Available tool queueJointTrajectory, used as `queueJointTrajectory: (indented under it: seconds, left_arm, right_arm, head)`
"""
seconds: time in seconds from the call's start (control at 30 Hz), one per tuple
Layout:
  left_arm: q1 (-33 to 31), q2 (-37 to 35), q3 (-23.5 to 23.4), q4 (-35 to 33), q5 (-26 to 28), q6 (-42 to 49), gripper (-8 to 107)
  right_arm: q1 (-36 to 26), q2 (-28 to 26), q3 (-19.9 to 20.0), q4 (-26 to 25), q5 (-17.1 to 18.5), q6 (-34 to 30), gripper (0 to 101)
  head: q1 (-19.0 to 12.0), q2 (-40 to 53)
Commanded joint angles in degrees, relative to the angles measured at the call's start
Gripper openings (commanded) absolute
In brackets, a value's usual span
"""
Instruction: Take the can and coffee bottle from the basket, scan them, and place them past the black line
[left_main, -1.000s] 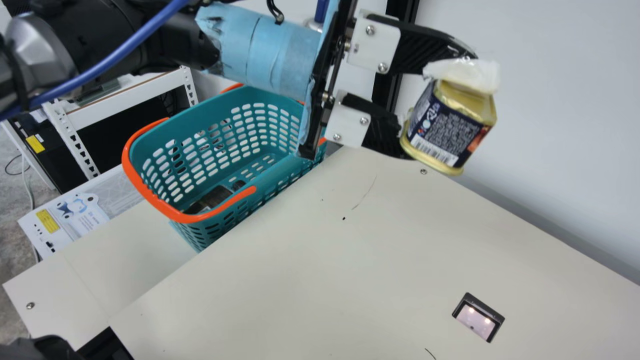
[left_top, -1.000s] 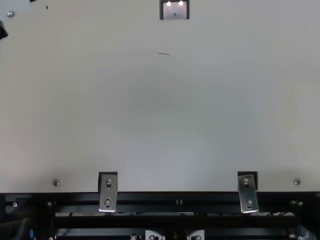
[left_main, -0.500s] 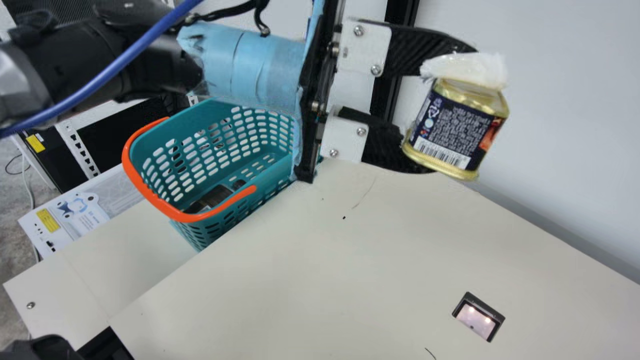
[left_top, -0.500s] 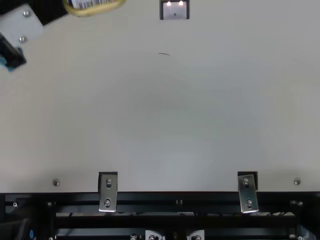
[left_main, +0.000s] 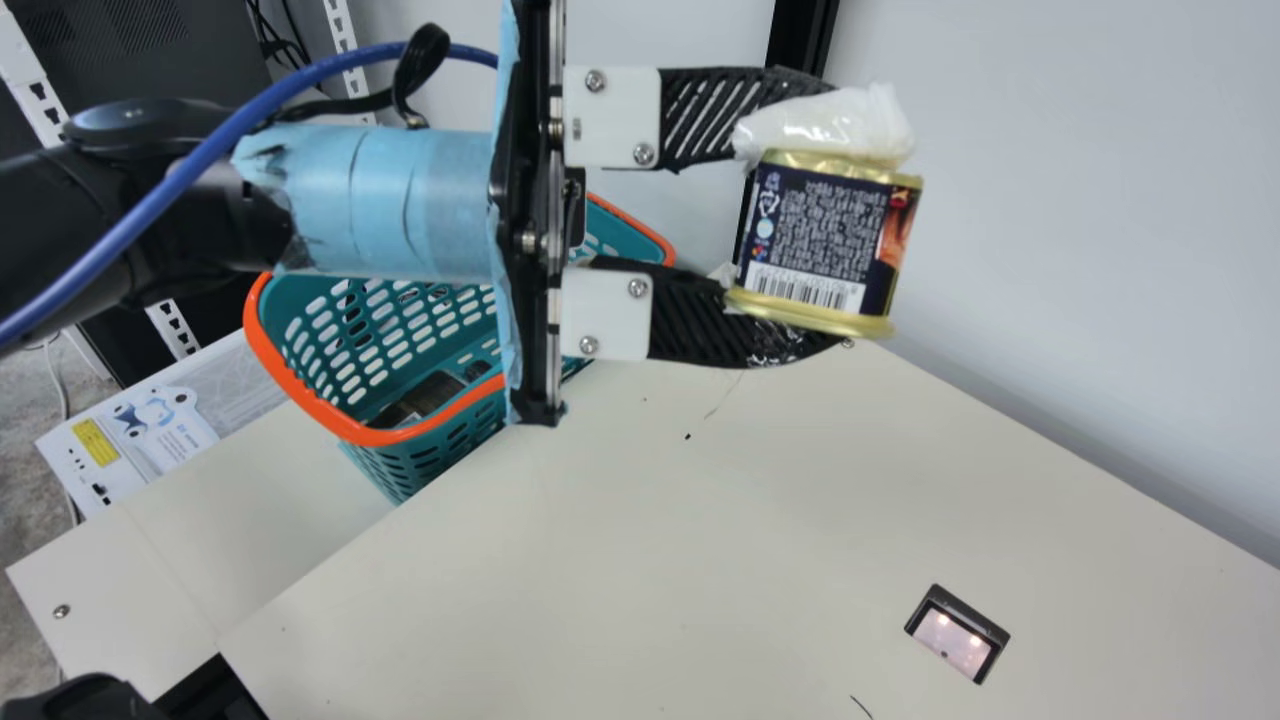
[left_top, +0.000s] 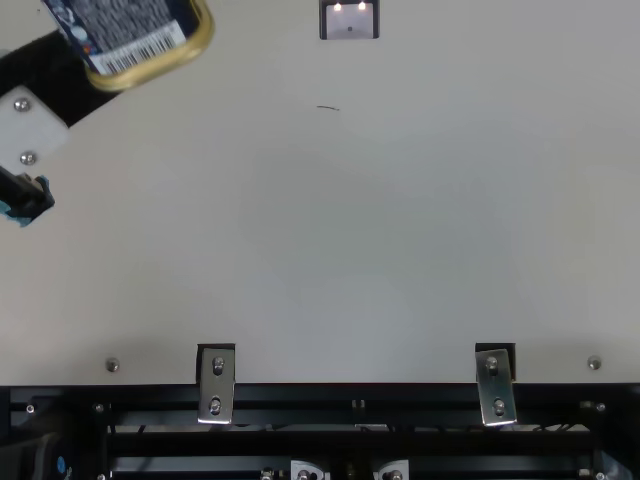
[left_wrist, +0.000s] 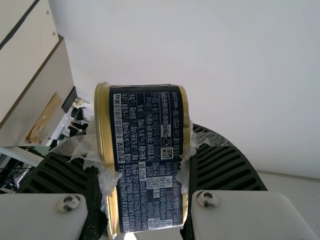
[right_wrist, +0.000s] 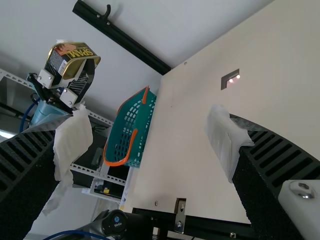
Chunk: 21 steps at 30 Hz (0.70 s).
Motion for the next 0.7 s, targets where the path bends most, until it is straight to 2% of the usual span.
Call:
queueJointTrajectory:
  seconds: [0.0, 0.27, 0.43, 0.67]
  left_arm:
    - [0.00, 0.00, 0.00, 0.00, 0.00, 0.00, 10]
    - [0.00, 0.00, 0.00, 0.00, 0.00, 0.00, 10]
    - [0.00, 0.00, 0.00, 0.00, 0.00, 0.00, 10]
    - [0.00, 0.00, 0.00, 0.00, 0.00, 0.00, 10]
  right_arm:
    - [0.00, 0.00, 0.00, 0.00, 0.00, 0.00, 101]
    - [0.00, 0.00, 0.00, 0.00, 0.00, 0.00, 101]
    - [0.00, 0.00, 0.00, 0.00, 0.00, 0.00, 101]
    - [0.00, 0.00, 0.00, 0.00, 0.00, 0.00, 101]
  head:
    - [-0.56, 0.61]
    - [-1.30, -1.53]
    - [-3.47, -8.54]
    - [-4.49, -16.28]
